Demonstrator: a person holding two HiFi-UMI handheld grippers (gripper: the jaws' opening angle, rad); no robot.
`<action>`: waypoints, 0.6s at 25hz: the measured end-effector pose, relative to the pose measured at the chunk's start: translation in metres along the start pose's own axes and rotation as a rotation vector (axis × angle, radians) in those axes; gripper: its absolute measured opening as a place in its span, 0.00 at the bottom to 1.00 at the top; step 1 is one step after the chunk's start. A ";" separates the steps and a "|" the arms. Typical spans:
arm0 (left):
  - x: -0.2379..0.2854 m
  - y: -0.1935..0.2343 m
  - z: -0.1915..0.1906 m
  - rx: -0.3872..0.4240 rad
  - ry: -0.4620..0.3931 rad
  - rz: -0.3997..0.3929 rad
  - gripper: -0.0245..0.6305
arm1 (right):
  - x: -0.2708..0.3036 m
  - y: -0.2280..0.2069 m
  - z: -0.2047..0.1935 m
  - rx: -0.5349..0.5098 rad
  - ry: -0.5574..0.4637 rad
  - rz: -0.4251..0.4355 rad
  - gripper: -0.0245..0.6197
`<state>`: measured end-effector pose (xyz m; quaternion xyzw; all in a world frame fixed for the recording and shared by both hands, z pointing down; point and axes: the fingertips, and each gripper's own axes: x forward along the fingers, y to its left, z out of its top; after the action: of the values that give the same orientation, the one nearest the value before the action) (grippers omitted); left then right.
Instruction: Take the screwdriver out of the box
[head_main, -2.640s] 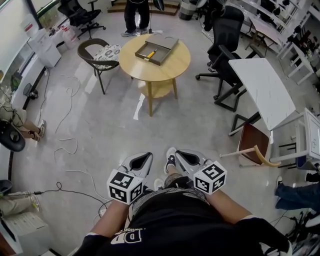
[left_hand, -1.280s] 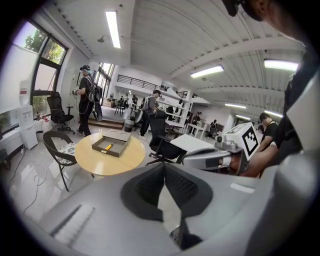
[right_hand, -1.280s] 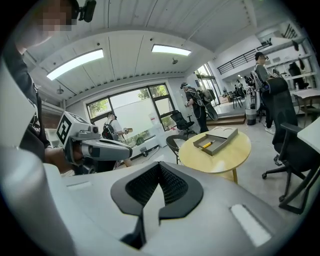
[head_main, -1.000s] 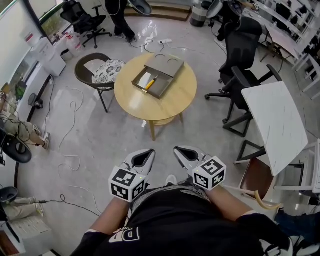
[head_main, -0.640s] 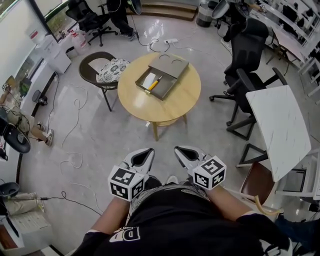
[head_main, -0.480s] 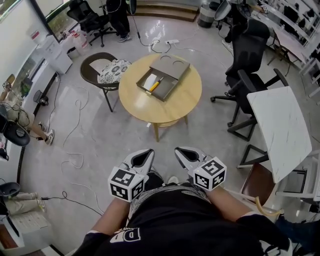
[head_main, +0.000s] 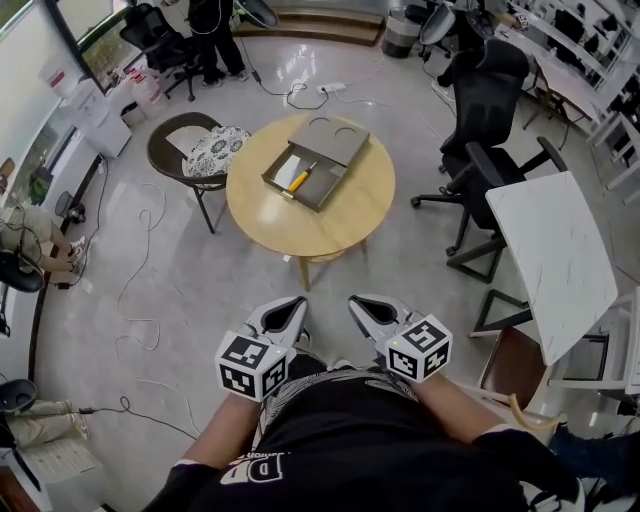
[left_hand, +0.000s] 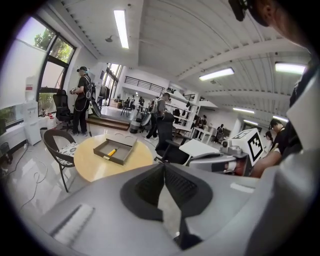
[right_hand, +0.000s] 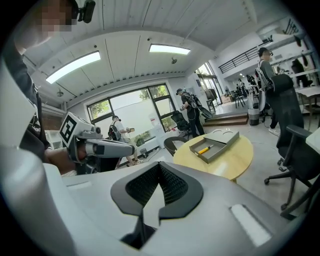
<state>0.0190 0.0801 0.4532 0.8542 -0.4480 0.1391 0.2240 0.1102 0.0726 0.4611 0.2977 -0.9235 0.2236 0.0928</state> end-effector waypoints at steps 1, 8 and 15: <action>0.002 0.002 0.004 0.003 -0.005 -0.004 0.13 | 0.001 -0.001 0.002 -0.002 0.000 -0.003 0.04; 0.017 0.024 0.007 0.001 0.007 -0.018 0.13 | 0.020 -0.015 -0.001 0.015 0.024 -0.026 0.04; 0.038 0.072 0.024 0.005 0.030 -0.020 0.13 | 0.060 -0.036 0.018 0.028 0.035 -0.047 0.04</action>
<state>-0.0188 0.0049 0.4678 0.8571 -0.4356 0.1509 0.2300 0.0827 0.0074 0.4764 0.3165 -0.9113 0.2393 0.1098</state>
